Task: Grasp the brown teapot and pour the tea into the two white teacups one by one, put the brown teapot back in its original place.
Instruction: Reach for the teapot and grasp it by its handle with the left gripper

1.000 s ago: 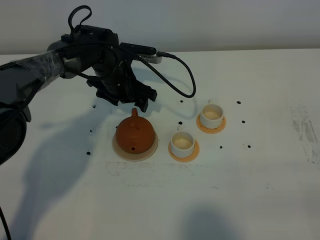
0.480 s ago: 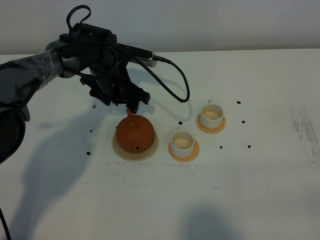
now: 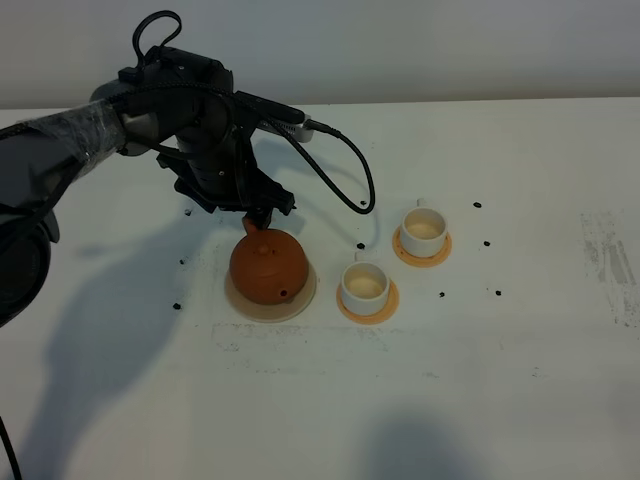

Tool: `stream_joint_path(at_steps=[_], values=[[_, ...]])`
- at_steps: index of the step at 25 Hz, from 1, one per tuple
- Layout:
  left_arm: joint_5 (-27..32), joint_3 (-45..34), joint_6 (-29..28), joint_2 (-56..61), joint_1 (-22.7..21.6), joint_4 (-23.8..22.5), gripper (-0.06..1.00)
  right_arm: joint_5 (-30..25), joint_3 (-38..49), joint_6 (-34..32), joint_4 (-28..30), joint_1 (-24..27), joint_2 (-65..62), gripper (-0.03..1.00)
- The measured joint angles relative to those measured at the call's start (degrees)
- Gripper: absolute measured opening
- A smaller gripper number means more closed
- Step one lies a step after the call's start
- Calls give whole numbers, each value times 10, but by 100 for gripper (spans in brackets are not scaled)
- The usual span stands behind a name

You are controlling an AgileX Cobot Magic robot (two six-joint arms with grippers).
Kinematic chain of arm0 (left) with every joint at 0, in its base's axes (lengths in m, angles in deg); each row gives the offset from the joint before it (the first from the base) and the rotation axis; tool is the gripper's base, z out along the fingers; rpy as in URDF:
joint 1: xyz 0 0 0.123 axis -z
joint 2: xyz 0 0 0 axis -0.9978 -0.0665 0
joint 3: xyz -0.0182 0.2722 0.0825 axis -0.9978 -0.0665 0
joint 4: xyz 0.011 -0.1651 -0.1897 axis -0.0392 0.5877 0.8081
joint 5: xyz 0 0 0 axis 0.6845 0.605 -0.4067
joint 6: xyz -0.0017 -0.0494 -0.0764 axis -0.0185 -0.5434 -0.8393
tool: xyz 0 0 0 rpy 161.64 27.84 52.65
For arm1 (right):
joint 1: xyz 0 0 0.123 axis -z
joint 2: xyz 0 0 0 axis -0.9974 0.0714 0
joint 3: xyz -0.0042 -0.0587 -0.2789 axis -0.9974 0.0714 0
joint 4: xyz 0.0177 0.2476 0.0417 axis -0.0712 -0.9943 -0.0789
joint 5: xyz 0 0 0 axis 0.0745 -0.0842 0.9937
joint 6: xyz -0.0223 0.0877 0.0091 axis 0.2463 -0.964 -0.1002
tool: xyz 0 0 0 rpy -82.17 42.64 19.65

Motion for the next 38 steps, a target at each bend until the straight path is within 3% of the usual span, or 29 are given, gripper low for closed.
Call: stream_joint_path(at_steps=[9, 18, 38], values=[[-25, 0, 9, 0, 0, -17, 67, 0, 0, 0, 0, 0, 0, 27], [20, 0, 10, 0, 0, -27, 66, 0, 0, 0, 0, 0, 0, 27], [42, 0, 12, 6, -8, -53, 66, 0, 0, 0, 0, 0, 0, 27]])
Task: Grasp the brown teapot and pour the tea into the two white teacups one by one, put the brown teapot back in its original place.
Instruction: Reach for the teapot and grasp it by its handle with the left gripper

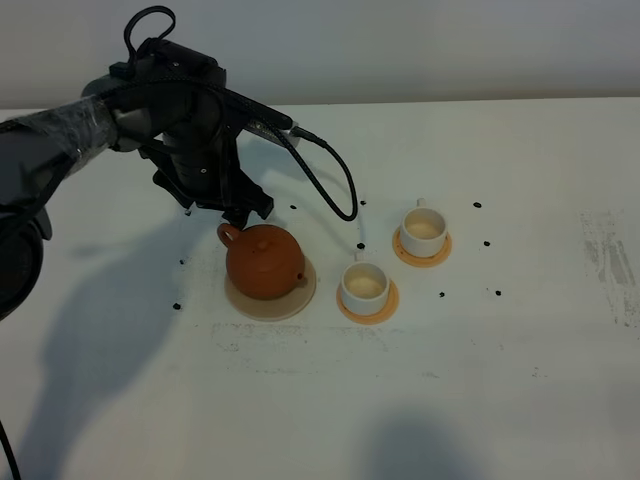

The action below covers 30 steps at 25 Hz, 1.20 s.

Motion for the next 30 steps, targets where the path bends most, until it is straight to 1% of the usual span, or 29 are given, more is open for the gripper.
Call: stream_joint_path(at_steps=[9, 16, 30], values=[[22, 0, 8, 0, -10, 1, 66, 0, 0, 0, 0, 0, 0, 27], [25, 0, 9, 0, -10, 23, 66, 0, 0, 0, 0, 0, 0, 27], [62, 0, 11, 2, -11, 30, 66, 0, 0, 0, 0, 0, 0, 27]])
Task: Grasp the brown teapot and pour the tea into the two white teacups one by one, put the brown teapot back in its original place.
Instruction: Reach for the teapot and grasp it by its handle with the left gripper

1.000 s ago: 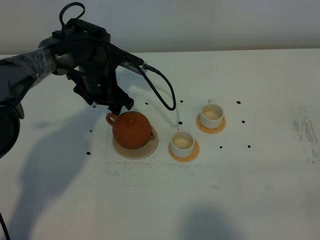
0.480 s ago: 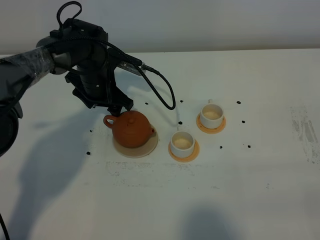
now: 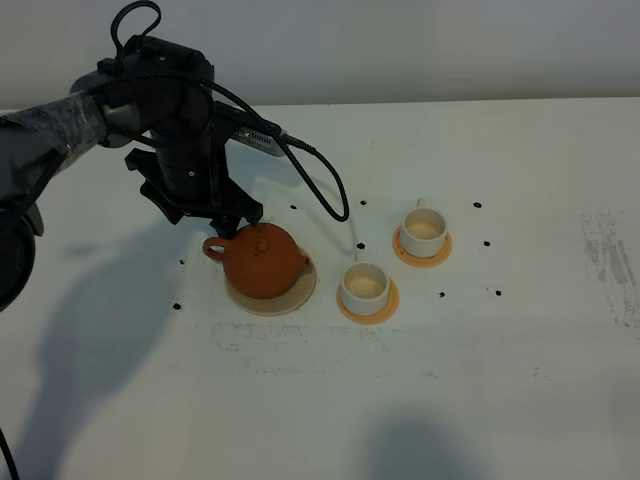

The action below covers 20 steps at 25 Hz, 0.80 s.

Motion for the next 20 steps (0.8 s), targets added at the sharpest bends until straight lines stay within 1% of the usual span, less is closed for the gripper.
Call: stream_joint_path(at_steps=[4, 9, 17, 20], values=[[4, 0, 5, 0, 0, 4, 66, 0, 0, 0, 0, 0, 0, 27], [22, 1, 13, -1, -4, 26, 66, 0, 0, 0, 0, 0, 0, 27], [28, 4, 19, -8, -5, 29, 66, 0, 0, 0, 0, 0, 0, 27], [47, 5, 25, -8, -5, 39, 66, 0, 0, 0, 0, 0, 0, 27]])
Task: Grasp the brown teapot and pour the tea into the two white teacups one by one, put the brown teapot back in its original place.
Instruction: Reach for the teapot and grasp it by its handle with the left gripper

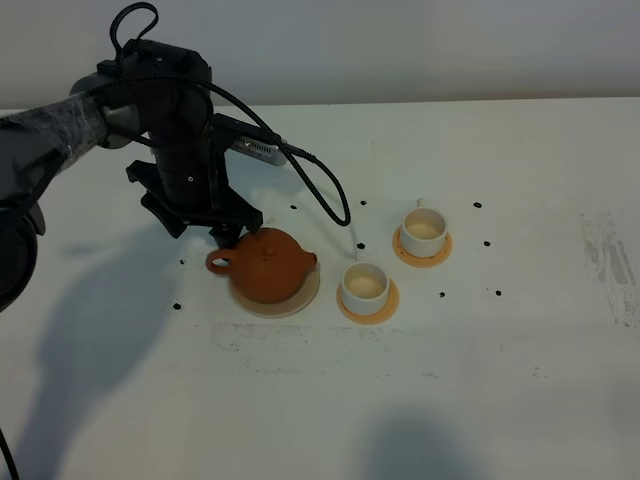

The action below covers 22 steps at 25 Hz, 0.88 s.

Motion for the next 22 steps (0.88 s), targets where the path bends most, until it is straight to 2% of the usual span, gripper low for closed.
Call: stream_joint_path(at_steps=[3, 15, 22], values=[[17, 0, 9, 0, 0, 9, 65, 0, 0, 0, 0, 0, 0, 27], [17, 0, 18, -2, -6, 33, 65, 0, 0, 0, 0, 0, 0, 27], [17, 0, 19, -3, -12, 17, 65, 0, 0, 0, 0, 0, 0, 27]])
